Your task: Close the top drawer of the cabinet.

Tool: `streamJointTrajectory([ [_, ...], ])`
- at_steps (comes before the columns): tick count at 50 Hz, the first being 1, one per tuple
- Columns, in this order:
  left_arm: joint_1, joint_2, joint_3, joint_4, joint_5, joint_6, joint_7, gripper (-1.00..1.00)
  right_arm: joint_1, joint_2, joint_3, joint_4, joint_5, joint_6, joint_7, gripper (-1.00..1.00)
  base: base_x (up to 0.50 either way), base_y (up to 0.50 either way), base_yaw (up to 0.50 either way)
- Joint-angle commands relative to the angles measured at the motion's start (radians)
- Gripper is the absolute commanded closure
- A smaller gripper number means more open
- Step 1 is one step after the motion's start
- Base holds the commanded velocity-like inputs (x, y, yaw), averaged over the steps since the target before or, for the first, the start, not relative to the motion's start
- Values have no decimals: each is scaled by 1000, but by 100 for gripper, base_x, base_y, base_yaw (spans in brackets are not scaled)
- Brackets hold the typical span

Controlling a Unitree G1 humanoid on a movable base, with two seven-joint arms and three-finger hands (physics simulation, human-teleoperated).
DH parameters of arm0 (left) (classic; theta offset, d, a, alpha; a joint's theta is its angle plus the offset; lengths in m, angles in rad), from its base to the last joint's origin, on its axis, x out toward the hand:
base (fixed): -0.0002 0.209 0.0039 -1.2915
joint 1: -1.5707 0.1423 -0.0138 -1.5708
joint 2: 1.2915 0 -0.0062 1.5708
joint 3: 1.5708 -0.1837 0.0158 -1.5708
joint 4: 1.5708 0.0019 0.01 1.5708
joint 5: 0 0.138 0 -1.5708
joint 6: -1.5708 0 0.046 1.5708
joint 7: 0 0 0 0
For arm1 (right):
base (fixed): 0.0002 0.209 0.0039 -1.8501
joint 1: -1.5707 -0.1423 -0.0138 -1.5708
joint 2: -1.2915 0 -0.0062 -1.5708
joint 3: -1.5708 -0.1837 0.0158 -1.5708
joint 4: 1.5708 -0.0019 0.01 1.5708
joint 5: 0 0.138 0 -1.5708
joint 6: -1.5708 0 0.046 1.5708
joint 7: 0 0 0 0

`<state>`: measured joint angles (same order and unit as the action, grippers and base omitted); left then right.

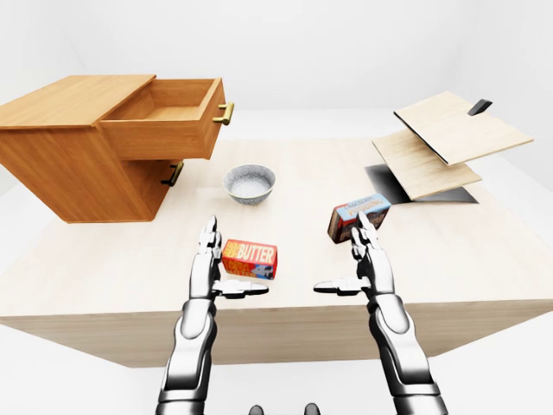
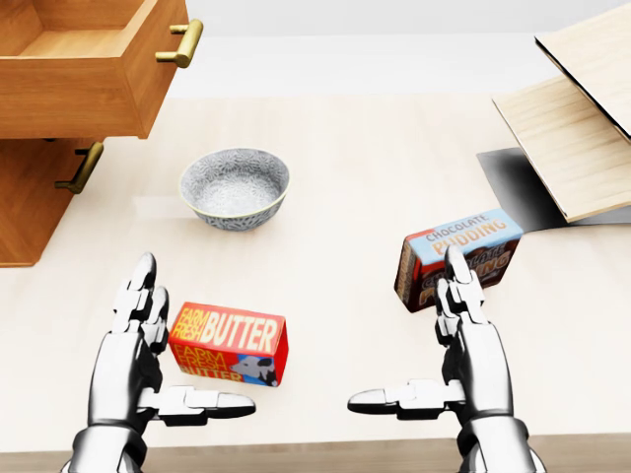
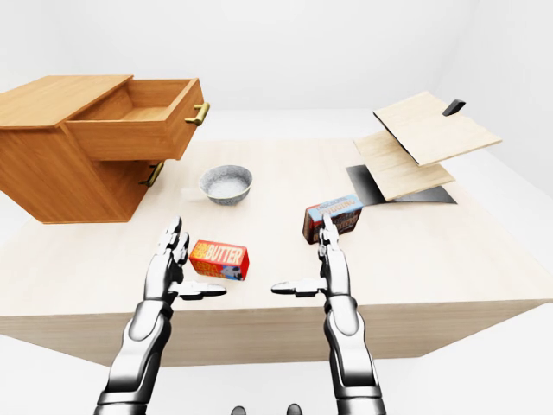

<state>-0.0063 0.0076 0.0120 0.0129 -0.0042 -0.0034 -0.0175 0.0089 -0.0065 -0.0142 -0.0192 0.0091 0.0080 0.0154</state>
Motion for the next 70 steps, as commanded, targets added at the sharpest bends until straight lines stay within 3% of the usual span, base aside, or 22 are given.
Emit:
streamJointTrajectory([
  [1, -14, 13, 18, 19, -4, 0, -30, -100, 22, -10, -22, -45, 15, 19, 26, -100, 0, 0, 0],
  [16, -8, 13, 20, 2, -6, 14, -39, -100, 19, -10, -21, -33, 15, 16, 37, -100, 0, 0, 0],
  [20, -17, 16, 21, -20, -5, 37, -40, -100, 10, -9, -25, -49, 23, 37, 31, -100, 0, 0, 0],
  [21, -27, 19, 23, -34, 0, 54, -40, -100, -1, -5, -31, -68, 38, 68, 24, -100, 0, 0, 0],
  [22, -31, 20, 24, -42, 0, 63, -41, -100, -9, -6, -33, -75, 44, 79, 18, -100, 0, 0, 0],
  [25, -49, 22, 30, -70, -6, 91, -43, -100, -39, -15, -37, -105, 38, 79, 3, -100, 0, 0, 0],
  [33, -185, 52, 54, -158, -11, 91, -52, -100, -198, -28, -44, -197, 48, 79, -47, -100, 0, 0, 0],
  [42, -275, 68, 59, -200, -14, 91, -51, -100, -274, -33, -31, -289, 41, 79, -51, -100, 0, 0, 0],
  [51, -290, 66, 55, -332, -25, 91, -43, -100, -264, -20, -24, -394, 84, 79, -54, -100, 0, 0, 0],
  [70, -283, 59, 46, -313, -20, 91, -52, -100, -263, -25, -25, -411, 112, 79, -63, -100, 15, -6, 0],
])
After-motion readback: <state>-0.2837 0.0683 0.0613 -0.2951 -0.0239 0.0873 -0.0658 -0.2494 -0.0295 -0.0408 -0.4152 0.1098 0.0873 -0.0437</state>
